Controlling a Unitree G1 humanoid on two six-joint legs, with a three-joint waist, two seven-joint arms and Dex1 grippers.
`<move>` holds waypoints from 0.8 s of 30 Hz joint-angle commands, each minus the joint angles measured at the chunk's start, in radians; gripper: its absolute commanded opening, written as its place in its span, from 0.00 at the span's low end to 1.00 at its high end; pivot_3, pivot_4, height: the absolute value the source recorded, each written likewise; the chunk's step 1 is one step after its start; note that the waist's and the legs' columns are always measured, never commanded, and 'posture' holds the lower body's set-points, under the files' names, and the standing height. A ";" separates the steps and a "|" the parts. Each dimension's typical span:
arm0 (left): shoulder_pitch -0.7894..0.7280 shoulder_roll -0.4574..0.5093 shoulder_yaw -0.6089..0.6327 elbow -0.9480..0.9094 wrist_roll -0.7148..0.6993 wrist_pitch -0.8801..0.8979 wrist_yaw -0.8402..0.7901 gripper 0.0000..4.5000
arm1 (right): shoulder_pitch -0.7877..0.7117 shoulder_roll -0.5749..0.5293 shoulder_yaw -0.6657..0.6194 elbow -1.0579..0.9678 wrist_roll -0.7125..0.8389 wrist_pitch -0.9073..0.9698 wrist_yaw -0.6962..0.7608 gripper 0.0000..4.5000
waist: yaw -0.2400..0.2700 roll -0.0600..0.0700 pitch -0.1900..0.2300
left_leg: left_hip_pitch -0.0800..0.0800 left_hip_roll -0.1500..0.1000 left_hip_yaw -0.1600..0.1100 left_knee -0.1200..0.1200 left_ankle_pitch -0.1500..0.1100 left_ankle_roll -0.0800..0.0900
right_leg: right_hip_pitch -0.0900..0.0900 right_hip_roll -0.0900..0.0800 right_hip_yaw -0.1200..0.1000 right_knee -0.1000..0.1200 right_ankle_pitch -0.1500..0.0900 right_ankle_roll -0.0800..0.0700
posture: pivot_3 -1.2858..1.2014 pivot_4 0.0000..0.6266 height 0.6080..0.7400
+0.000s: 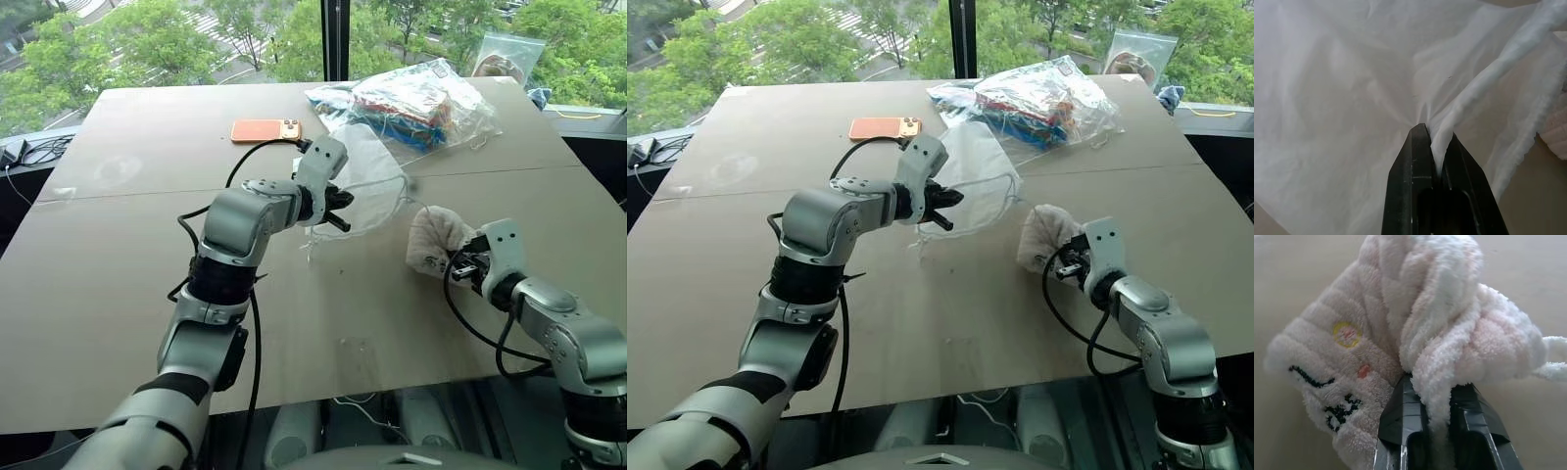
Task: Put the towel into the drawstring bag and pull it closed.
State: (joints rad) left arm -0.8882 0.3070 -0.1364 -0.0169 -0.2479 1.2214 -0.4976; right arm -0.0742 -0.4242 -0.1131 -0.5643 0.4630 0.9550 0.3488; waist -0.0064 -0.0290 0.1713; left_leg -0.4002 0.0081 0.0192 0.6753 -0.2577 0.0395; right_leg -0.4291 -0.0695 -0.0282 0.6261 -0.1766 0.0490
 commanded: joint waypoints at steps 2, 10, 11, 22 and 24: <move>-0.074 -0.021 -0.013 0.049 -0.009 -0.048 -0.013 0.00 | 0.063 -0.049 -0.035 -0.247 0.215 0.032 0.133 0.01 | -0.004 0.001 0.001 | 0.000 0.000 0.000 -0.001 0.000 0.000 | -0.001 0.000 0.000 0.000 0.000 0.000 | 0.52 0.24 1.00; -0.083 -0.003 -0.119 0.041 0.005 -0.148 -0.077 0.00 | -0.140 0.037 0.084 -0.073 0.091 0.024 -0.049 0.01 | -0.004 0.001 0.001 | 0.001 0.000 0.001 -0.001 0.000 0.000 | -0.002 0.000 0.001 0.000 -0.003 -0.003 | 0.52 0.24 1.00; -0.078 0.003 -0.122 0.021 -0.007 -0.150 -0.095 0.00 | -0.168 0.063 0.084 -0.032 0.064 0.033 -0.096 0.01 | -0.005 0.001 0.001 | 0.000 0.000 0.001 -0.001 0.000 0.000 | -0.002 0.000 0.001 0.001 -0.003 -0.003 | 0.52 0.24 1.00; -0.031 0.114 -0.154 -0.128 -0.036 -0.111 -0.177 0.00 | -0.317 0.332 -0.124 0.141 0.066 0.152 -0.357 0.01 | -0.004 0.002 0.001 | -0.006 -0.001 0.001 -0.003 0.000 0.000 | -0.008 -0.001 0.002 0.000 0.002 -0.003 | 0.52 0.24 1.00; -0.023 0.131 -0.156 -0.140 -0.044 -0.103 -0.187 0.00 | -0.341 0.360 -0.166 0.152 0.088 0.137 -0.362 0.01 | -0.005 0.002 0.001 | -0.010 -0.001 0.001 -0.002 0.000 0.000 | -0.011 -0.001 0.001 0.000 0.002 -0.003 | 0.52 0.24 1.00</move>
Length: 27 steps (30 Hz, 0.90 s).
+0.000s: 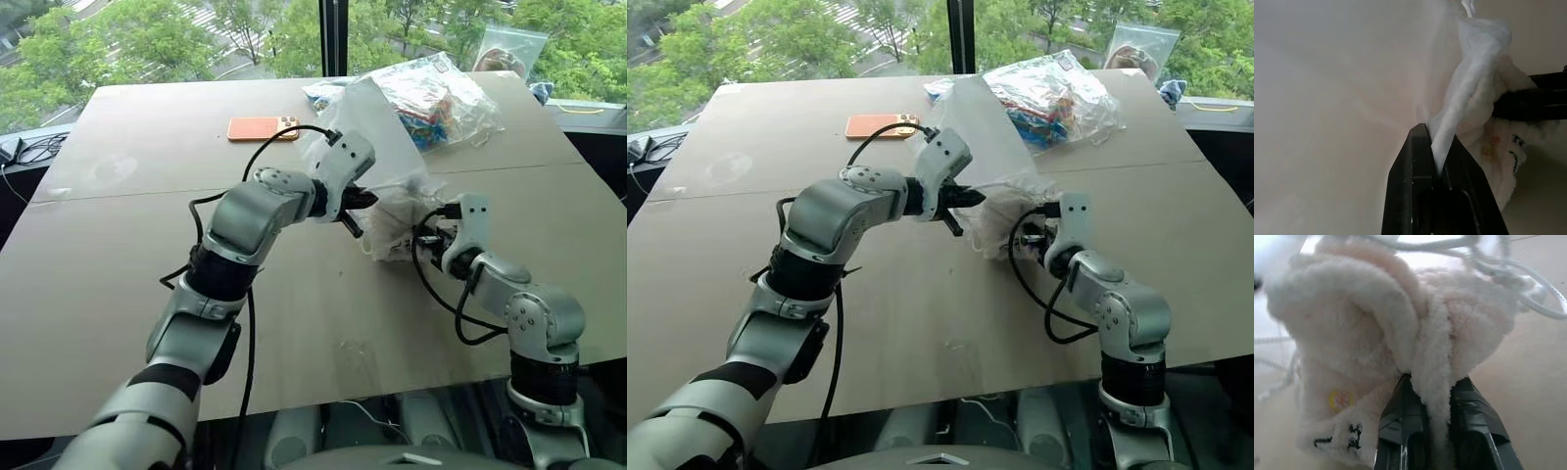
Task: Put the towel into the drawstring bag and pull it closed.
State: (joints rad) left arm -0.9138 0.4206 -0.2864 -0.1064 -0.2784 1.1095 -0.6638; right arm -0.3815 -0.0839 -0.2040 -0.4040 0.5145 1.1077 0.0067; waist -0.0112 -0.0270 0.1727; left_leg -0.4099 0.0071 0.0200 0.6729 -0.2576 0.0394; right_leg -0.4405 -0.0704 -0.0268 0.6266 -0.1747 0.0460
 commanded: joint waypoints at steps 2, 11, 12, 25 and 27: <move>0.005 0.022 -0.003 -0.053 -0.022 0.023 -0.026 0.00 | -0.066 0.071 -0.130 -0.003 0.109 -0.008 -0.021 0.01 | -0.001 0.000 0.000 | -0.001 0.000 0.000 0.000 0.000 0.000 | -0.001 0.000 0.000 0.000 0.000 0.000 | 0.52 0.24 1.00; -0.048 -0.032 0.054 -0.063 -0.104 0.057 -0.050 0.00 | -0.106 0.128 -0.022 0.057 0.205 -0.011 0.074 0.01 | -0.003 0.001 0.000 | -0.004 0.000 0.000 0.000 0.000 0.000 | -0.003 0.000 -0.001 0.000 0.000 0.000 | 0.52 0.24 1.00; -0.055 -0.036 0.061 -0.058 -0.111 0.053 -0.051 0.00 | -0.102 0.118 0.013 0.061 0.192 -0.022 0.091 0.01 | -0.003 0.001 0.000 | -0.004 0.000 0.000 0.000 0.000 0.000 | -0.004 0.000 -0.001 0.001 0.000 0.000 | 0.52 0.24 1.00; 0.019 0.054 0.106 -0.121 -0.213 0.058 -0.125 0.00 | -0.109 0.109 -0.064 0.167 0.275 -0.111 0.138 0.01 | 0.000 0.002 0.001 | -0.005 0.000 0.000 0.000 0.000 -0.001 | -0.005 0.000 0.000 0.001 0.000 0.000 | 0.52 0.24 1.00; -0.005 0.054 0.132 -0.078 -0.225 0.071 -0.125 0.00 | -0.086 0.075 -0.009 0.151 0.257 -0.105 0.179 0.01 | -0.002 0.002 0.001 | -0.005 0.000 0.000 0.001 0.000 0.000 | -0.005 0.000 0.000 0.001 0.000 0.000 | 0.52 0.24 1.00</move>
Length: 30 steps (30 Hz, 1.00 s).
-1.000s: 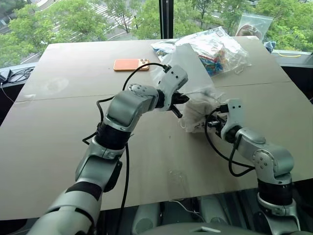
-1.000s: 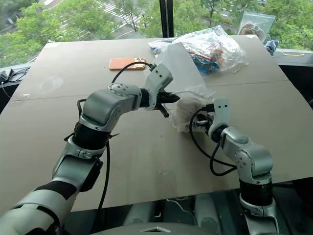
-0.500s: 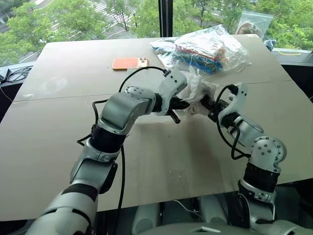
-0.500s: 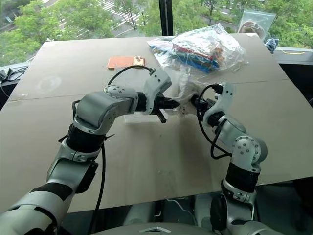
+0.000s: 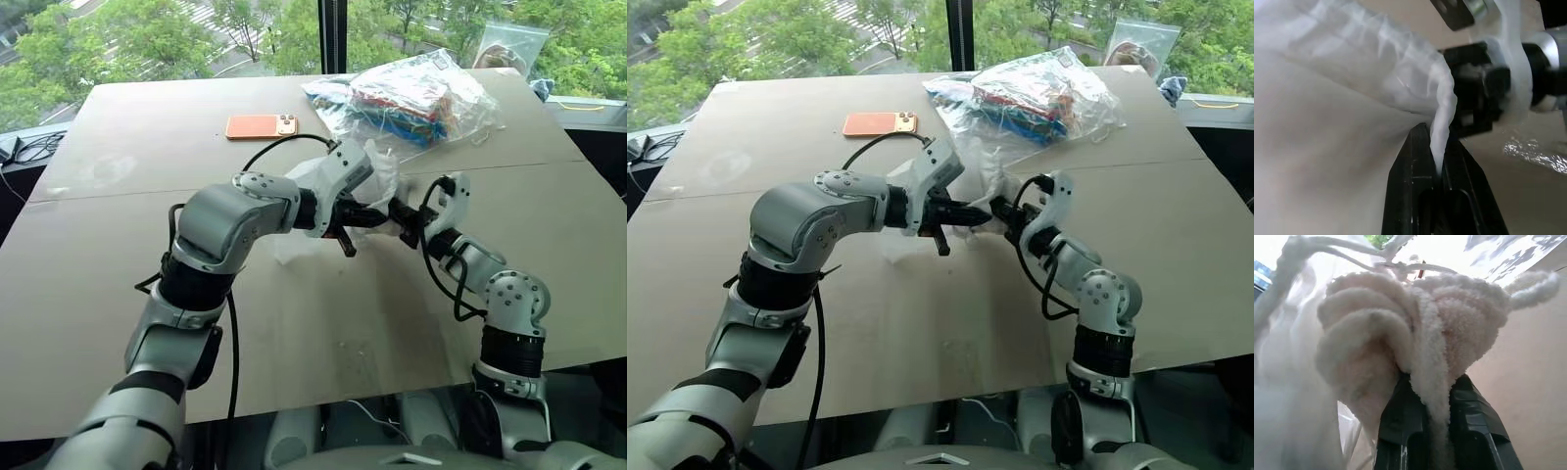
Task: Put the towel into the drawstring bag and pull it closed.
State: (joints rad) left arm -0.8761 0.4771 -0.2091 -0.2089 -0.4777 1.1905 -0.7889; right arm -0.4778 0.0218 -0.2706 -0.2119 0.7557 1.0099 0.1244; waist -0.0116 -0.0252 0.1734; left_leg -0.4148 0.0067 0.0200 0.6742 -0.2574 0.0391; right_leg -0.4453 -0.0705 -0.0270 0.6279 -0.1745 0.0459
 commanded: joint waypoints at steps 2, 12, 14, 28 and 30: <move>-0.063 -0.002 0.082 0.072 -0.033 -0.024 -0.009 0.00 | 0.027 -0.057 0.091 -0.054 0.008 -0.009 0.084 0.01 | -0.004 0.000 0.000 | 0.000 0.000 0.000 0.000 0.000 0.000 | 0.000 0.000 0.000 0.000 0.000 0.000 | 0.52 0.24 1.00; -0.102 0.149 -0.002 0.234 -0.020 -0.153 -0.251 0.00 | 0.093 -0.233 0.213 -0.133 -0.032 -0.029 0.198 0.01 | -0.007 0.000 0.000 | 0.001 0.000 0.001 0.000 0.000 0.000 | 0.000 0.001 0.001 0.001 0.000 0.000 | 0.52 0.24 1.00; -0.104 0.185 -0.023 0.255 -0.019 -0.179 -0.320 0.00 | 0.089 -0.238 0.203 -0.130 -0.034 -0.035 0.196 0.01 | -0.006 0.000 0.000 | 0.000 0.000 0.001 0.000 0.000 0.000 | -0.001 0.001 0.001 0.001 0.000 0.000 | 0.52 0.24 1.00; -0.253 0.287 -0.131 0.678 0.161 -0.541 -0.770 0.00 | 0.111 -0.213 0.041 -0.204 0.203 0.005 0.171 0.01 | -0.002 0.000 0.000 | -0.001 0.000 0.001 0.001 0.000 0.000 | -0.001 0.001 0.000 0.001 0.000 0.000 | 0.52 0.24 1.00; -0.293 0.283 -0.134 0.707 0.146 -0.553 -0.816 0.00 | 0.104 -0.189 0.047 -0.199 0.225 0.001 0.145 0.01 | -0.002 0.000 0.000 | -0.001 0.000 0.001 0.001 0.000 0.000 | -0.001 0.001 0.000 0.001 0.000 0.000 | 0.52 0.24 1.00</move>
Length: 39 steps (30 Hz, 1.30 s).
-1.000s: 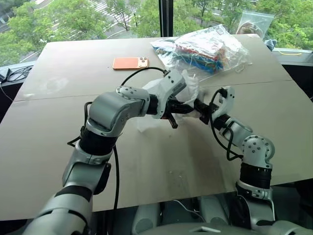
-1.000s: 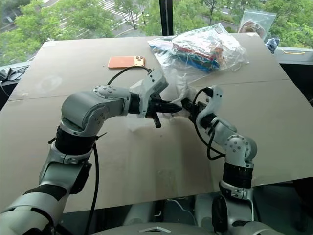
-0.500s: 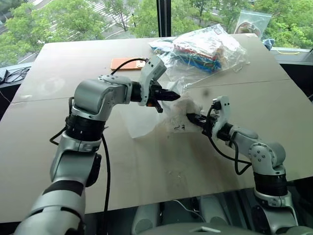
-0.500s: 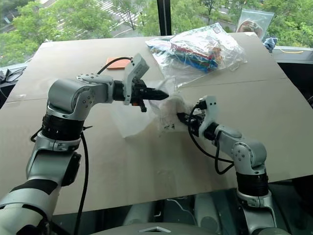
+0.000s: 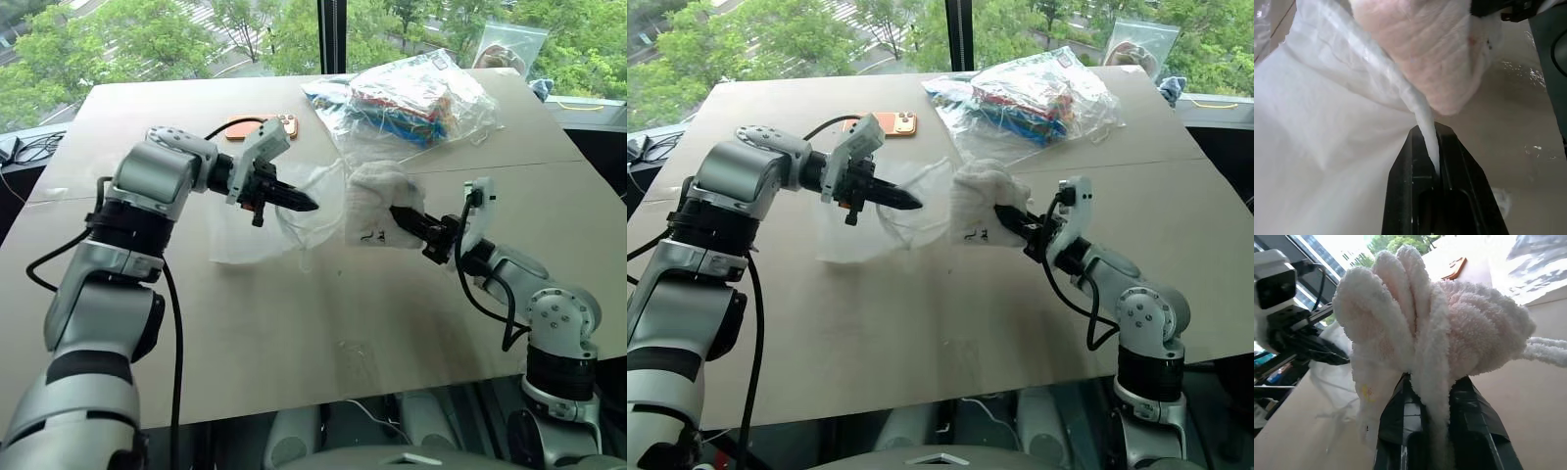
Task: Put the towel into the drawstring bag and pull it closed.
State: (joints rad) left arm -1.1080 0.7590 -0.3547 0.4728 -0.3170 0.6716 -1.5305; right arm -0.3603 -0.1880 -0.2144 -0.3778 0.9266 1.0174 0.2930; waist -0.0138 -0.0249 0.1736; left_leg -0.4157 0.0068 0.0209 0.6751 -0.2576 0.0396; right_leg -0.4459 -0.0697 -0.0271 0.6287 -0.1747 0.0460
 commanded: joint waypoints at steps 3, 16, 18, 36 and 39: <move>-0.096 -0.028 0.027 0.059 -0.003 -0.039 -0.083 0.00 | -0.030 0.079 -0.010 -0.012 0.067 -0.031 -0.084 0.01 | -0.001 0.000 0.000 | 0.000 0.000 0.000 0.000 0.000 0.000 | 0.000 0.000 0.000 0.000 0.000 0.000 | 0.52 0.24 1.00; 0.146 -0.163 0.214 -0.269 -0.126 0.280 0.240 0.00 | -0.030 0.339 -0.077 0.081 0.147 -0.231 -0.244 0.01 | -0.004 0.000 0.000 | 0.000 0.002 0.000 0.002 0.000 0.000 | -0.001 0.000 0.001 0.004 0.000 0.000 | 0.52 0.24 1.00; 0.175 -0.165 0.229 -0.302 -0.143 0.303 0.263 0.00 | -0.029 0.352 -0.102 0.106 0.212 -0.225 -0.266 0.01 | -0.004 0.000 0.000 | 0.000 0.002 -0.001 0.003 0.000 0.000 | -0.001 0.000 0.001 0.005 0.000 0.000 | 0.52 0.24 1.00; 0.134 -0.221 0.356 -0.247 -0.230 0.351 0.417 0.00 | -0.039 0.040 0.322 0.205 -0.058 -0.131 -0.169 0.01 | -0.014 0.000 0.000 | 0.002 0.000 0.000 0.008 0.000 0.000 | -0.001 0.000 0.002 0.011 0.000 0.000 | 0.52 0.24 1.00; 0.142 -0.193 0.333 -0.247 -0.209 0.314 0.398 0.00 | -0.016 -0.058 0.392 0.182 -0.164 -0.138 -0.119 0.01 | -0.014 0.000 0.000 | 0.001 0.000 0.000 0.009 0.000 0.000 | -0.001 0.000 0.002 0.011 0.000 0.000 | 0.52 0.24 1.00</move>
State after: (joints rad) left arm -0.9425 0.5467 -0.0390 0.2471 -0.5201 1.0174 -1.1165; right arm -0.3816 -0.2223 0.1582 -0.1667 0.8147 0.8872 0.1383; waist -0.0277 -0.0247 0.1739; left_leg -0.4149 0.0068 0.0206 0.6840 -0.2575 0.0396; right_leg -0.4467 -0.0703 -0.0255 0.6395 -0.1748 0.0458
